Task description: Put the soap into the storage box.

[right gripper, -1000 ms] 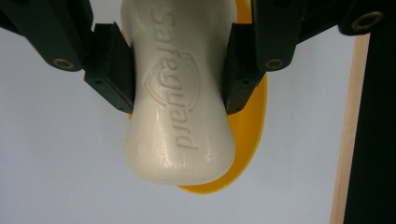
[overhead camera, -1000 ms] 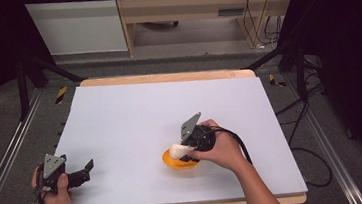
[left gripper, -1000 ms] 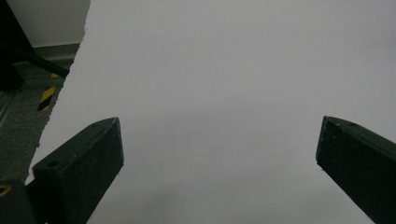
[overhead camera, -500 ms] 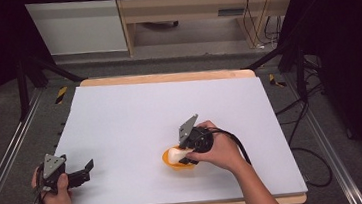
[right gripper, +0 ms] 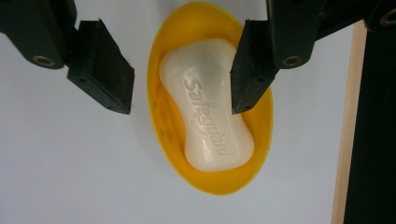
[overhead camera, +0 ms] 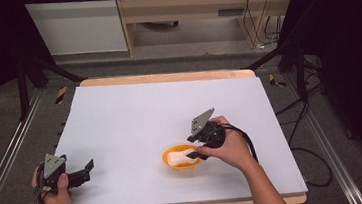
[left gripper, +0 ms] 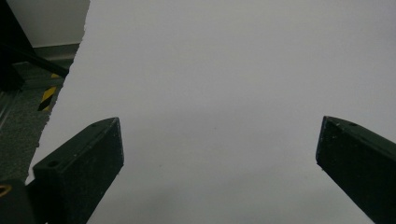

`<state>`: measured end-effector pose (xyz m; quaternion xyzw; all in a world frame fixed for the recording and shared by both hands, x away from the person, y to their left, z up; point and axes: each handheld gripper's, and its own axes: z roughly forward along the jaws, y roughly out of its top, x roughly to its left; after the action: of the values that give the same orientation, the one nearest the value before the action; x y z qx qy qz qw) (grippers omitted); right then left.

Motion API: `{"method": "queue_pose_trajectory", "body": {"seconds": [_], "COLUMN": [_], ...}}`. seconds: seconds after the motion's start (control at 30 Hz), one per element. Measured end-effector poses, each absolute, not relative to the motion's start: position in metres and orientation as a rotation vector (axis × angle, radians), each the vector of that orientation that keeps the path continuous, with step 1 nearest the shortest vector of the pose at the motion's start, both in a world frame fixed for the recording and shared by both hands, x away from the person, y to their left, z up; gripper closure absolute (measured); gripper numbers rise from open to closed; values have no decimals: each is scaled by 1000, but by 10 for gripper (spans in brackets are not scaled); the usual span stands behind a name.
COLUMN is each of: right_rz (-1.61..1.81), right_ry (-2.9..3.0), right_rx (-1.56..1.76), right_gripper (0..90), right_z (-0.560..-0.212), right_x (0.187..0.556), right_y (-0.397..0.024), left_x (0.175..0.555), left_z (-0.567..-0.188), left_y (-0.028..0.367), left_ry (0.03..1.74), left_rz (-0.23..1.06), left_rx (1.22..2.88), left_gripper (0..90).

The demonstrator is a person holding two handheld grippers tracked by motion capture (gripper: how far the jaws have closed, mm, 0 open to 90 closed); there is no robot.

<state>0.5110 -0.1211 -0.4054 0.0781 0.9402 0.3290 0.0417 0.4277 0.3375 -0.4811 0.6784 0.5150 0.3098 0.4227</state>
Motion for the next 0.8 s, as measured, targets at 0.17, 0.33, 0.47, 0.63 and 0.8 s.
{"method": "queue_pose_trajectory", "body": {"seconds": [0.17, 0.33, 0.47, 0.63, 0.8], "right_rz": [1034, 1041, 1040, 1060, 1066], "right_ry": [2855, 2831, 2829, 2804, 2793], "right_rx": [282, 325, 349, 396, 431], "right_gripper": [388, 368, 361, 340, 331], "right_z": [-406, -408, -409, -411, -413], "right_x": [510, 510, 509, 507, 506], "right_y": [-134, -147, -154, -168, -178], "left_x": [428, 428, 428, 428, 428], "left_z": [-481, -481, -481, -481, -481], "left_y": [337, 337, 337, 337, 337], "left_ry": [1289, 1288, 1288, 1287, 1287], "left_rz": [776, 778, 779, 781, 783], "left_rx": [1699, 1705, 1705, 1705, 1705], "left_gripper": [4, 4, 4, 4, 5]}}
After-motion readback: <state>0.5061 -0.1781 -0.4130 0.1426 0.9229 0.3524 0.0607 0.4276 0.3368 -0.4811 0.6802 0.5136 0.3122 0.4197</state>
